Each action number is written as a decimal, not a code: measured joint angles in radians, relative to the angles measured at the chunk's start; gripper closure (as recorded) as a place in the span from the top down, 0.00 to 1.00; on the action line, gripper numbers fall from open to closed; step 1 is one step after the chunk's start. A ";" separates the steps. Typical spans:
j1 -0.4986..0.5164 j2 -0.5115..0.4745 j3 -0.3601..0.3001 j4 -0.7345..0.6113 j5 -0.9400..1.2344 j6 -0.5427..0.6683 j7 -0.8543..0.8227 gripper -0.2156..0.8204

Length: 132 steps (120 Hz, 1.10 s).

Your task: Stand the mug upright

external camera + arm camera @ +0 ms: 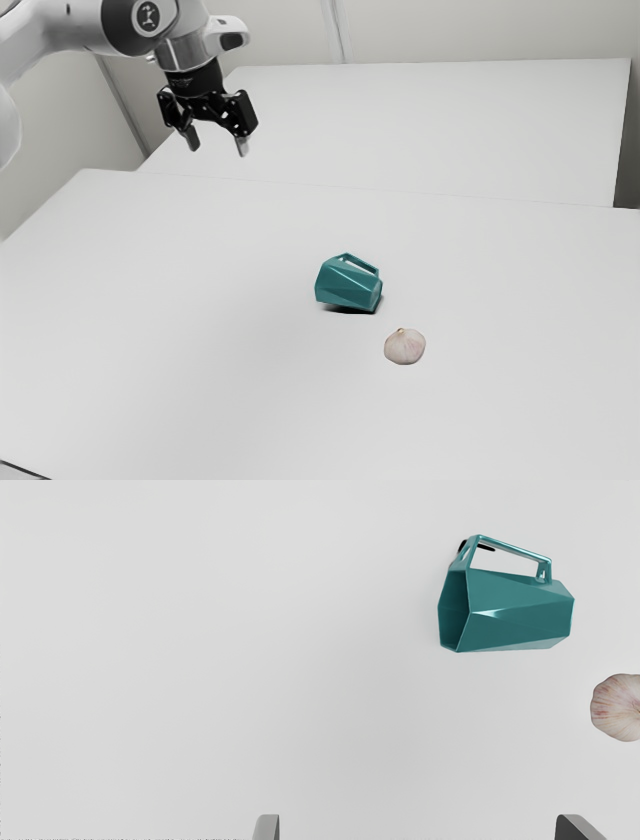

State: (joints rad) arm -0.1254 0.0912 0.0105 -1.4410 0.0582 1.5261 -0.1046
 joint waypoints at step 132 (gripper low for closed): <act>0.219 0.242 -0.057 -0.256 -0.512 0.370 0.191 0.79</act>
State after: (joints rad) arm 0.0931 0.3336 -0.0460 -1.6969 -0.4541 1.8963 0.0862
